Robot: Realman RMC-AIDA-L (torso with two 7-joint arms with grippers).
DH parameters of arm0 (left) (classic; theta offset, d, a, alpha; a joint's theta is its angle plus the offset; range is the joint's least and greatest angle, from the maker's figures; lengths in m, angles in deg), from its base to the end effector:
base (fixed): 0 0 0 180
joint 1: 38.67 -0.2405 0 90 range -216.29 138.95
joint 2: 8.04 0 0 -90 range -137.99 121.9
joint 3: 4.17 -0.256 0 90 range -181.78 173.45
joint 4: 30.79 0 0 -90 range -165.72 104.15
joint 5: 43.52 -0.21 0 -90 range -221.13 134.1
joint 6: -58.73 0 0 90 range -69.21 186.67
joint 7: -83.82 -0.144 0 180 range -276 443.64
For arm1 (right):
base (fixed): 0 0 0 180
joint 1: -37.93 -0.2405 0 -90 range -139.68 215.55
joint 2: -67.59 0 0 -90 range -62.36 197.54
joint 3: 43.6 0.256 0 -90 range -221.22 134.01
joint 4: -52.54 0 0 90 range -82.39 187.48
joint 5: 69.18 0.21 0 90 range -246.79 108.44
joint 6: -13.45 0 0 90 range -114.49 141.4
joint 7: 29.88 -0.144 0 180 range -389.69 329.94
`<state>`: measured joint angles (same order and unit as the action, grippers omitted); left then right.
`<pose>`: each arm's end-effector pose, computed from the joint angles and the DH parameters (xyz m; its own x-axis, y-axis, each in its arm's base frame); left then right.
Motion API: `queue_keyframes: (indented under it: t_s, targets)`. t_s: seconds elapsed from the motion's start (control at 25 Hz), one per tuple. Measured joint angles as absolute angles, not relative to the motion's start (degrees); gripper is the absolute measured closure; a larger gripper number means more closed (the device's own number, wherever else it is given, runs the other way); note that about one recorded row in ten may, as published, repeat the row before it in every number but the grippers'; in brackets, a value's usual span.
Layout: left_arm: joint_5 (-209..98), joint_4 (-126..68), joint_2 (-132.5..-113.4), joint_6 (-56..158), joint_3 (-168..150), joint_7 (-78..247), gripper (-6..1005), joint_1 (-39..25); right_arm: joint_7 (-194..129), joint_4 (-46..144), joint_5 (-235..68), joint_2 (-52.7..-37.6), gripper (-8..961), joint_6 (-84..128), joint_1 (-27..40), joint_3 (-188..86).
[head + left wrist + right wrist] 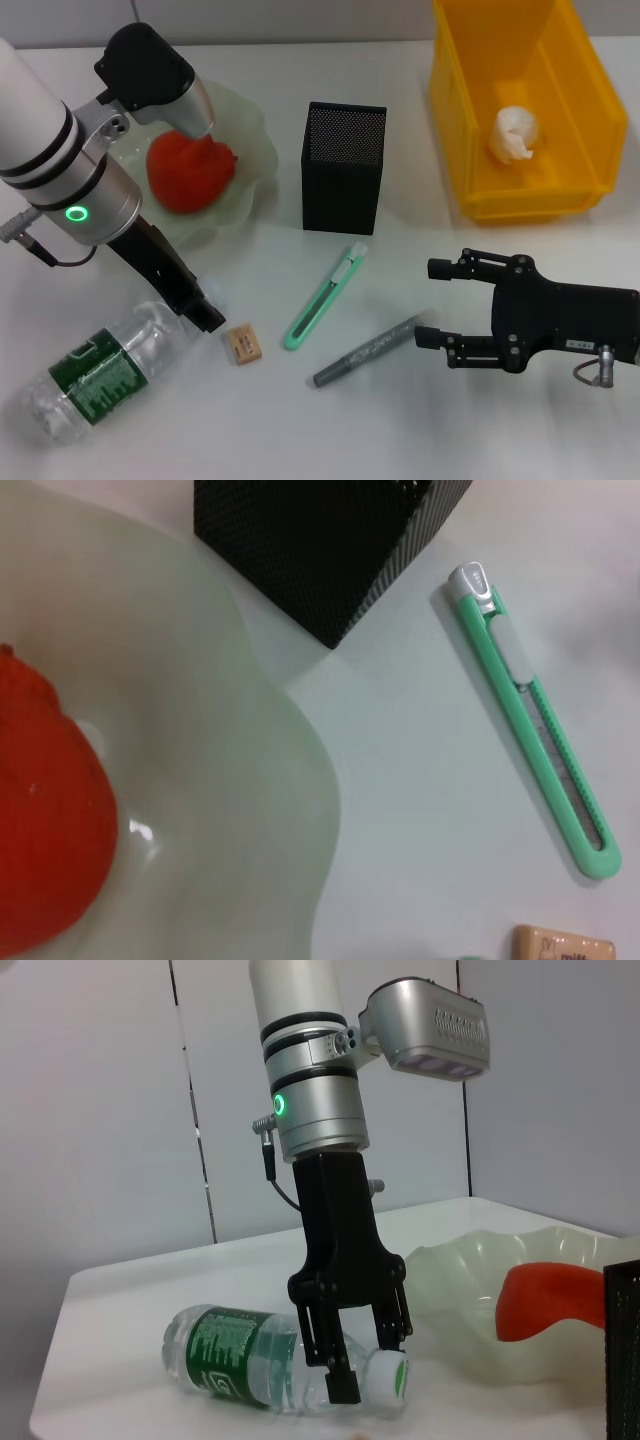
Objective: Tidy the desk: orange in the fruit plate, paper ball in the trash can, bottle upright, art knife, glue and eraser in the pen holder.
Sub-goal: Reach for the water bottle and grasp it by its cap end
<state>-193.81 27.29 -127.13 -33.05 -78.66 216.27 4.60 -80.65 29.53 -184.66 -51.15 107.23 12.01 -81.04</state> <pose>-0.2008 0.3586 -0.0231 0.7302 0.5527 -0.4017 0.4928 -0.8332 -0.2507 0.2890 0.2695 -0.0371 0.8274 -0.1383 -0.5444 -0.2604 -0.9532 -0.1536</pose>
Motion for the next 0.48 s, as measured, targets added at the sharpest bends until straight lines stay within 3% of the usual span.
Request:
queue_keyframes:
  t_s: [0.16,0.36,0.48]
  targets:
    - [-193.8,27.3,-127.13,-33.0,-78.7,216.3,376,4.6,-80.7,29.6,-184.7,-51.15,158,107.2,12.0,-81.0]
    - [-193.8,27.3,-127.13,-33.0,-79.0,216.2,538,4.6,-80.7,29.6,-184.7,-51.20,158,107.2,12.0,-81.0]
    - [-193.7,27.6,-127.13,-33.0,-79.7,216.0,542,4.4,-80.7,29.6,-184.7,-51.22,158,107.2,12.0,-81.0]
